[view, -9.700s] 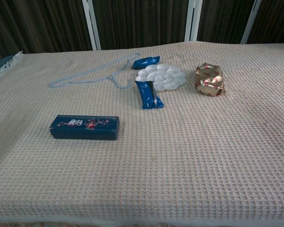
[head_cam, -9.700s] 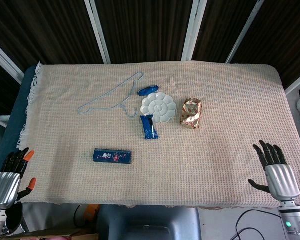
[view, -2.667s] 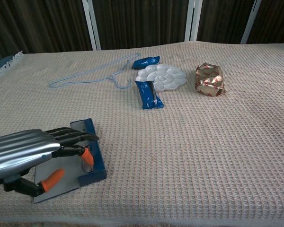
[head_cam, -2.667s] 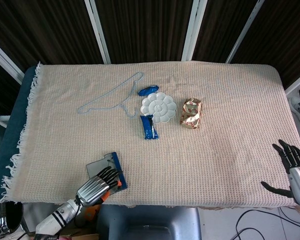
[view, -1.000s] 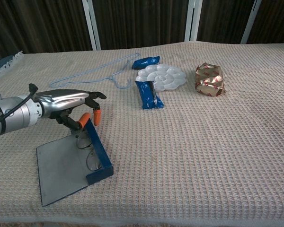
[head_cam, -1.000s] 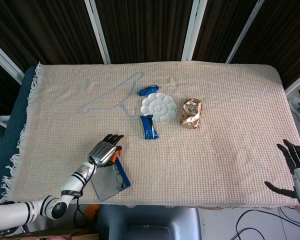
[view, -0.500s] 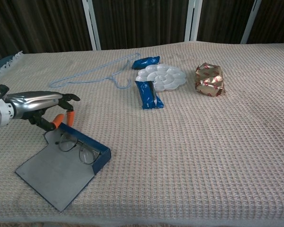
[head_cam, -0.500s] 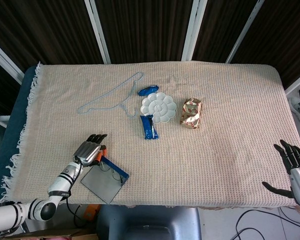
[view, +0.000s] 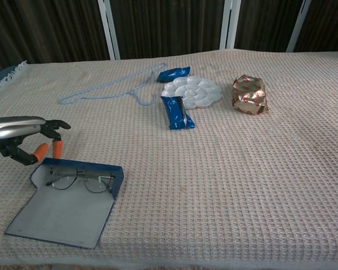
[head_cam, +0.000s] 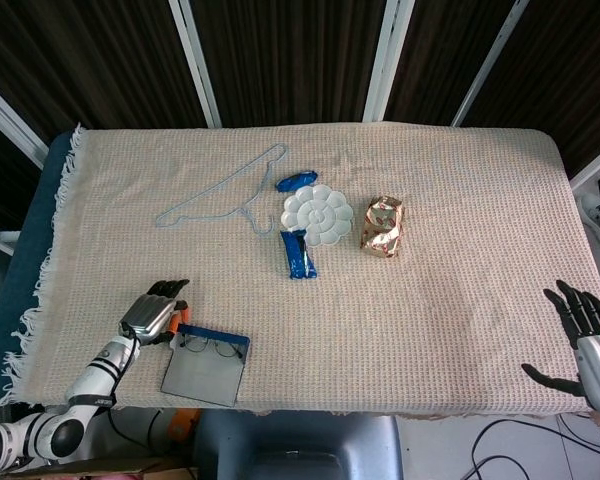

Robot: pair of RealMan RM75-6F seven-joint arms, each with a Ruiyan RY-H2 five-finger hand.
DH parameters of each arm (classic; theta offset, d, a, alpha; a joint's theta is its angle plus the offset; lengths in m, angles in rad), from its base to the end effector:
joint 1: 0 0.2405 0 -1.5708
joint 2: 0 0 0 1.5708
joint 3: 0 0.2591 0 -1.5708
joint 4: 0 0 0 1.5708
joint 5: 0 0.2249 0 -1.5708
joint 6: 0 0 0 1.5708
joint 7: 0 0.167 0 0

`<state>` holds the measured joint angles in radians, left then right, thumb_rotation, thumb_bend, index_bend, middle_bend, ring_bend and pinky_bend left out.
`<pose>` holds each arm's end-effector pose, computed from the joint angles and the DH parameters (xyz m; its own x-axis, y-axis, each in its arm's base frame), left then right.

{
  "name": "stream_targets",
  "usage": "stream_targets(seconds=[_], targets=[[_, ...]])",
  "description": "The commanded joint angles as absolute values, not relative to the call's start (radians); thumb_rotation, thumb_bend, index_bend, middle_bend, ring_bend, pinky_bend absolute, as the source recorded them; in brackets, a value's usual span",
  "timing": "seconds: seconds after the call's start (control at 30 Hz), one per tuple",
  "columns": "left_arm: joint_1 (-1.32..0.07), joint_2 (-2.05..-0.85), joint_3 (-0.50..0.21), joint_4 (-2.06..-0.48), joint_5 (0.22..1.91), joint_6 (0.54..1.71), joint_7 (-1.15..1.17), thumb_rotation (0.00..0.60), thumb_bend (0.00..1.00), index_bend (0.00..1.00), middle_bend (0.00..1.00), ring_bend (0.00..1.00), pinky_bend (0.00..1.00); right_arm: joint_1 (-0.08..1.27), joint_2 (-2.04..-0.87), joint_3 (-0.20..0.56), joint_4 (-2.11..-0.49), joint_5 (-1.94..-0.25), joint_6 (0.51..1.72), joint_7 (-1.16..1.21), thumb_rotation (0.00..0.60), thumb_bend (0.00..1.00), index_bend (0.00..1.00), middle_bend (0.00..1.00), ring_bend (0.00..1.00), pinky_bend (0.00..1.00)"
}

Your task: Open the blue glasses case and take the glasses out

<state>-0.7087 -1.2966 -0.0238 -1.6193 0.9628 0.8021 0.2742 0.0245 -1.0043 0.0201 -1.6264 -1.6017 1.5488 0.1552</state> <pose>-0.2281 0.3361 -0.0040 0.4500 0.5198 0.7262 0.8927 -0.2399 -0.3815 -0.3198 -0.1793 0.1805 0.3490 0.0017 0.9371 -0.9357 -0.0543 0.3486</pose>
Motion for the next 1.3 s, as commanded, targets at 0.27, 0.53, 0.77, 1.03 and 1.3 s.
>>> stream_targets(seconds=[0.27, 0.53, 0.77, 1.03, 1.3], targets=[[-0.694, -1.256, -0.001, -1.659, 0.960, 0.800, 0.271, 0.600, 0.73, 0.49, 0.00, 0.00, 0.00, 0.029, -1.010, 0.020, -1.632, -1.602, 1.541, 0.138, 0.600, 0.18, 0.00, 0.00, 0.00, 0.00], [-0.693, -1.241, 0.009, -1.688, 0.957, 0.811, 0.290, 0.600, 0.71, 0.47, 0.00, 0.00, 0.00, 0.030, -1.011, 0.020, -1.633, -1.599, 1.540, 0.138, 0.600, 0.18, 0.00, 0.00, 0.00, 0.00], [-0.642, -1.224, -0.011, -1.764, 1.117, 0.931, 0.222, 0.600, 0.46, 0.35, 0.00, 0.00, 0.01, 0.030, -1.010, 0.019, -1.633, -1.601, 1.539, 0.142, 0.600, 0.18, 0.00, 0.00, 0.00, 0.00], [-0.570, -1.283, 0.015, -1.813, 1.302, 1.100, 0.302, 0.600, 0.43, 0.34, 0.00, 0.00, 0.01, 0.034, -1.008, 0.011, -1.633, -1.614, 1.532, 0.137, 0.600, 0.18, 0.00, 0.00, 0.00, 0.00], [-0.536, -1.442, 0.015, -1.731, 1.270, 1.158, 0.454, 0.600, 0.42, 0.34, 0.00, 0.00, 0.01, 0.034, -1.004, 0.007, -1.630, -1.621, 1.534, 0.150, 0.600, 0.18, 0.00, 0.00, 0.00, 0.00]])
